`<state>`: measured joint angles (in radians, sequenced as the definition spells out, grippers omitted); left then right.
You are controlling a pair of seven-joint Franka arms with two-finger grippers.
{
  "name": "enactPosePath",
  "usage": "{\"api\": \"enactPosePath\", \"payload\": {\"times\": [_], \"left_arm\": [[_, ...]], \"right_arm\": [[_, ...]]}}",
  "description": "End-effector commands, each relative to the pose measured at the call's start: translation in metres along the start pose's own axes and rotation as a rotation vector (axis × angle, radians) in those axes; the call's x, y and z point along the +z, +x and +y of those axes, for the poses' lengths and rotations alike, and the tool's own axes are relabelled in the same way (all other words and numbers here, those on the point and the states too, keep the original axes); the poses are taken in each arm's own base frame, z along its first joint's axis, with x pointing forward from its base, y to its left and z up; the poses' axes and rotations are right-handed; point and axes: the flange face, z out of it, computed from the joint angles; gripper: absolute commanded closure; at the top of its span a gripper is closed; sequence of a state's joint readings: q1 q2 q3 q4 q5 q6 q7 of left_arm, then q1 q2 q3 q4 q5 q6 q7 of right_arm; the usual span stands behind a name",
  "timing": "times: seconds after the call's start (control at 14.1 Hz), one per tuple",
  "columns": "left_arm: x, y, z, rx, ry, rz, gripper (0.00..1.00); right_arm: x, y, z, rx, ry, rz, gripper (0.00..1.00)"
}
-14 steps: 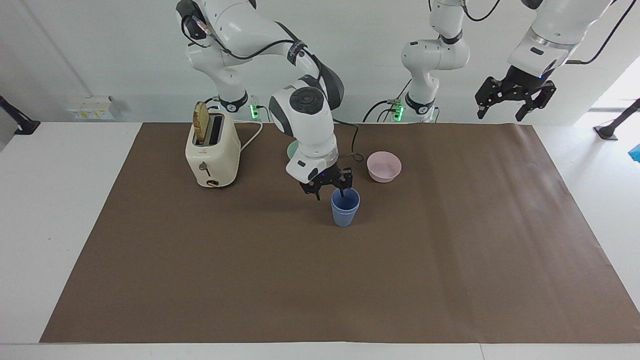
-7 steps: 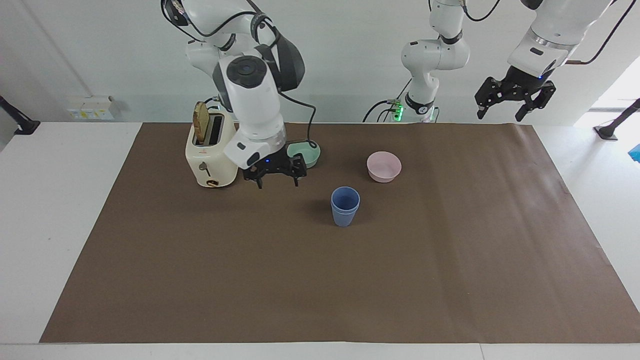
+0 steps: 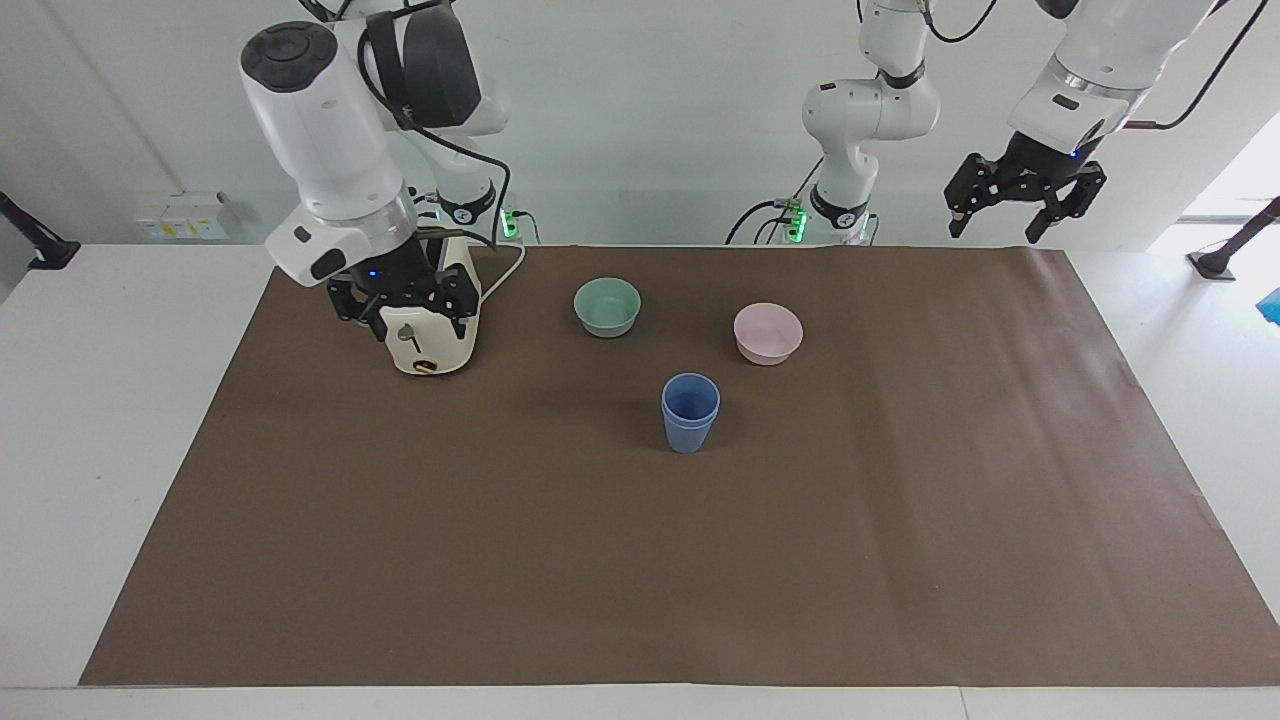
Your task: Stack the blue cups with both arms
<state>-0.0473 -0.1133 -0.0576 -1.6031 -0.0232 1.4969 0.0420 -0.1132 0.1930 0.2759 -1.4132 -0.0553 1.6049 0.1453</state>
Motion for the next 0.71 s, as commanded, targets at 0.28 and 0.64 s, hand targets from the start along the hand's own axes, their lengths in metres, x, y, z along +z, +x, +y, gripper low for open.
{"api": "enactPosePath", "payload": {"times": [0.28,0.64], "left_arm": [[-0.001,-0.003,-0.002,-0.005,-0.007,0.003,0.0],[-0.001,-0.004,-0.003,-0.005,-0.01,-0.006,0.0]], "right_arm": [[-0.03,-0.016,0.078,-0.044,-0.062,0.021,0.0],[-0.055,-0.031,0.096,-0.012,-0.059,0.05,0.0]]}}
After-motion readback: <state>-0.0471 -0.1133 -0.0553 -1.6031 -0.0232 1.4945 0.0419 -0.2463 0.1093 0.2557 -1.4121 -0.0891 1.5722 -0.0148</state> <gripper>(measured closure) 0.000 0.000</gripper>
